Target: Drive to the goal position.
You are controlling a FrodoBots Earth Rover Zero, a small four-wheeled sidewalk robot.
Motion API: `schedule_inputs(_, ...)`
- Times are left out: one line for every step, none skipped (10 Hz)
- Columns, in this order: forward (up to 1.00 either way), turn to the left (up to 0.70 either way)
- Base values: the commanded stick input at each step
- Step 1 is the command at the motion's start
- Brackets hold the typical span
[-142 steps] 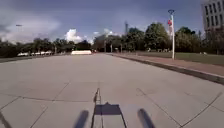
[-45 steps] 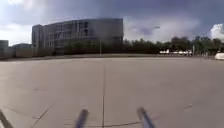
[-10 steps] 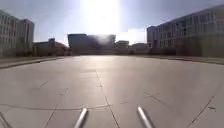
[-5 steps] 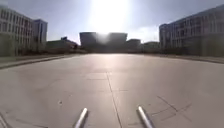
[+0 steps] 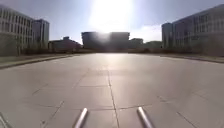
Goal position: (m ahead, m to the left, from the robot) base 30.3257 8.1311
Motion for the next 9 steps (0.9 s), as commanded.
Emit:
schedule_inputs(1.0,-0.02)
schedule_inputs(1.0,-0.02)
schedule_inputs(1.0,-0.02)
schedule_inputs(1.0,-0.02)
schedule_inputs(1.0,-0.02)
schedule_inputs(1.0,-0.02)
schedule_inputs(1.0,-0.02)
schedule_inputs(1.0,-0.02)
schedule_inputs(1.0,-0.02)
